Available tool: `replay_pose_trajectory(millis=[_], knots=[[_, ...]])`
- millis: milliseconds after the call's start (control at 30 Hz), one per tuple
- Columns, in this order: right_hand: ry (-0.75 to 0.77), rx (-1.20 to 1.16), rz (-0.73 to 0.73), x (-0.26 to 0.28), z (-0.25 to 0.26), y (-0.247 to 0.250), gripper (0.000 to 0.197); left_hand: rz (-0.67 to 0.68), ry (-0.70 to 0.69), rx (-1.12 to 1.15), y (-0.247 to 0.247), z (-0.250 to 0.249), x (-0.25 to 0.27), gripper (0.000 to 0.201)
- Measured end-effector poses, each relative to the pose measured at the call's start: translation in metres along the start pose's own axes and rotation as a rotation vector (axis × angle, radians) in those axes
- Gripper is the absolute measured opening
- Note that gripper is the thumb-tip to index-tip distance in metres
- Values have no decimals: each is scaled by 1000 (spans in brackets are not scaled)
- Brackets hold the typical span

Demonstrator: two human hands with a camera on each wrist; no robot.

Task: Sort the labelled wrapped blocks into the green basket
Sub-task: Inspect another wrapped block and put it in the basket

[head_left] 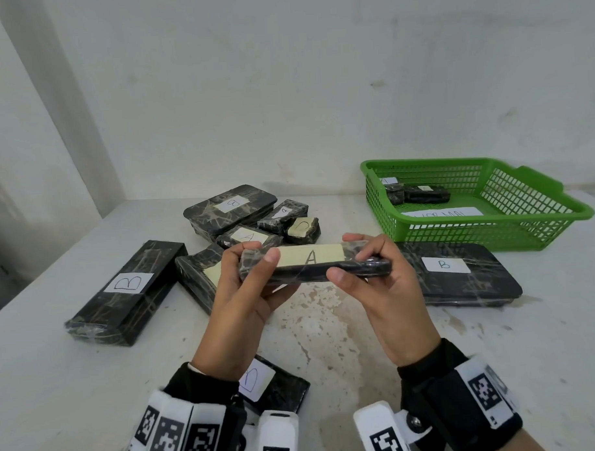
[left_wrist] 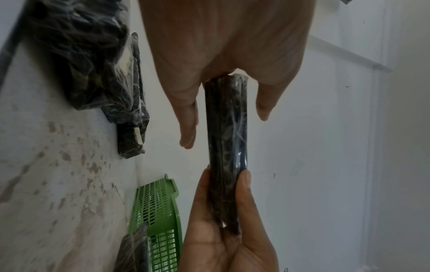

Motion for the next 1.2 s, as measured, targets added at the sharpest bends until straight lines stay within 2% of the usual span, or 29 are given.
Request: replay_pose_trajectory(millis=[133,233,333,433,600,700,800,900,1000,1033,1100,1200], knots=[[-40,-65,63,-4,-3,-1,45,-35,-12,-8,1,-2,0,39],[-100,-199,108,-5,-2,-3,57,-84,-16,37,7,-3,-3,42],[-148,-177,124,-6,4,-6,73,-94,21,86,10,-3,-5,45],[-185,-166,158,-6,3,-6,64,-63,67,101,8,0,-5,44],[-292,-583,280,-1,4,-17,40,-34,84,96,6,1,-5,48],[-217,-565,230,-6,8,-12,39,-68,36,28,8,-1,-4,67],[-168,-565,215,-8,13,-6,38,-59,-38,-72,11,-7,-4,65],[-151,-534,223,-7,14,-4,37,74,-114,-169,3,-14,0,68],[-140,-445,222,-4,7,-9,43,227,-134,-217,-9,-14,5,77],[-122,-409,226,-3,5,-11,42,264,-131,-223,-13,-12,7,77],[-78,-346,248,-1,3,-17,41,298,-129,-231,-17,-9,9,64],[-52,-331,268,2,4,-23,37,253,-147,-260,-16,-6,9,43]])
Point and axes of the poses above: each hand's wrist, its own x-axis away from the middle knuckle, its own y-axis out of the back of the hand, z = x × y, the point moved 6 cm from there along -x, towards the middle knuckle, and after that the axes turned 7 degrees about -x, right-handed, at the moved point
